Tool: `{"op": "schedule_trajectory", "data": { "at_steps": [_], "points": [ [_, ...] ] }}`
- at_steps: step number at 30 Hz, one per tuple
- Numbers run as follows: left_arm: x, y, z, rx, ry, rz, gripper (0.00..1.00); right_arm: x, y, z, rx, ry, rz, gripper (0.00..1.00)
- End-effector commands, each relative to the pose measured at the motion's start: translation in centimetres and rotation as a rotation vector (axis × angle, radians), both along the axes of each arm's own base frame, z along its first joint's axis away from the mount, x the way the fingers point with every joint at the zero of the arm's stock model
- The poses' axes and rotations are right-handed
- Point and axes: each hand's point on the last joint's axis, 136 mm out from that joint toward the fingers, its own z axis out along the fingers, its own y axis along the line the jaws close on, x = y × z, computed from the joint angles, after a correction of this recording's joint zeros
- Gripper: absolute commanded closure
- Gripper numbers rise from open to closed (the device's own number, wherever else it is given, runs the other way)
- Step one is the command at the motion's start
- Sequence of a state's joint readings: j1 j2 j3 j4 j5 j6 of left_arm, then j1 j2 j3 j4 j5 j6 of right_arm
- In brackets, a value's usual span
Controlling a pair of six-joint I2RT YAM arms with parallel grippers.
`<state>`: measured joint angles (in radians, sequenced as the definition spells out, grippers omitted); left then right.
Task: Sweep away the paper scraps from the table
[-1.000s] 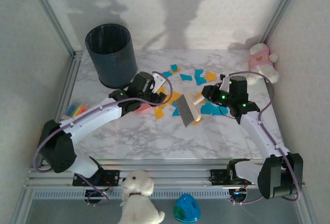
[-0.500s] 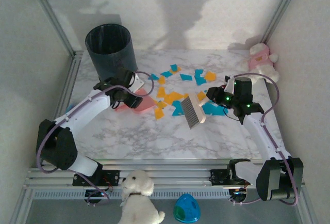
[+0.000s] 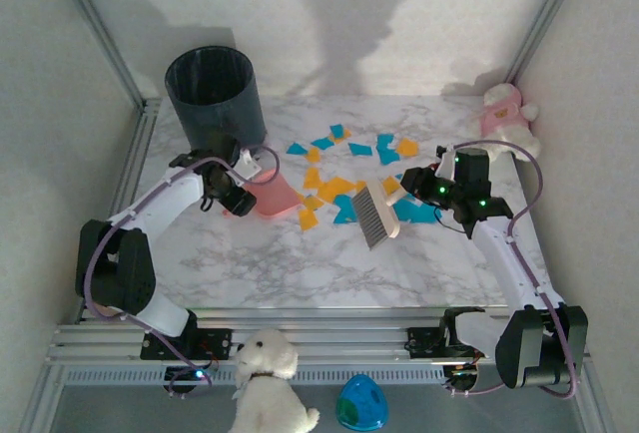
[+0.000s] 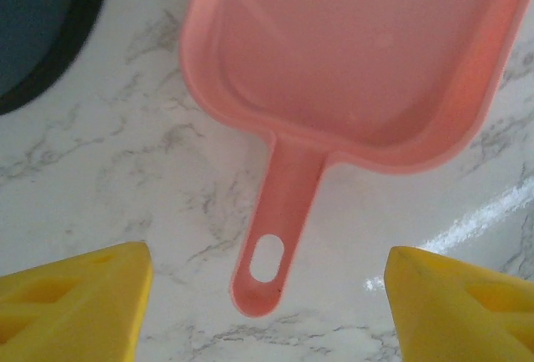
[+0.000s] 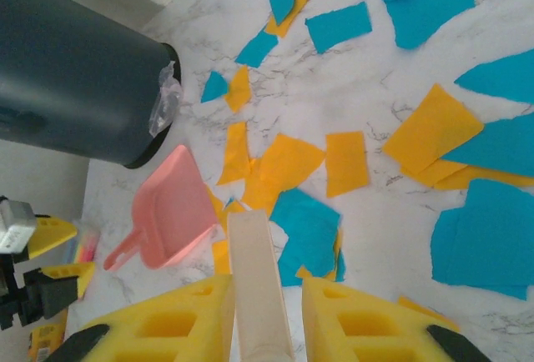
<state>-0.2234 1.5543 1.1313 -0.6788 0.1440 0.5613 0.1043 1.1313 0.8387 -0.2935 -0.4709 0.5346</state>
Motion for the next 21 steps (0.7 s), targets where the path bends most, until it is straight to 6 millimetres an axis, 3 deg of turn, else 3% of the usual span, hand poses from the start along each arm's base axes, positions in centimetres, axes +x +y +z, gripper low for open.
{"op": "schedule_trajectory", "data": {
  "at_steps": [1,13,21],
  "points": [
    [-0.5,0.2,-1.7,0.01,0.039,-0.057,0.28,0.5,0.0,2.0,0.005,-0.054,0.01,1.0],
    [0.1,0.6,-4.4,0.024,0.038,-0.044,0.3,0.1,-0.1,1.7,-0.01,-0.044,0.012,1.0],
    [-0.2,0.8,-6.1,0.028,0.052,-0.032,0.37,0.1,-0.2,1.5,-0.011,-0.034,0.013,1.0]
  ]
}}
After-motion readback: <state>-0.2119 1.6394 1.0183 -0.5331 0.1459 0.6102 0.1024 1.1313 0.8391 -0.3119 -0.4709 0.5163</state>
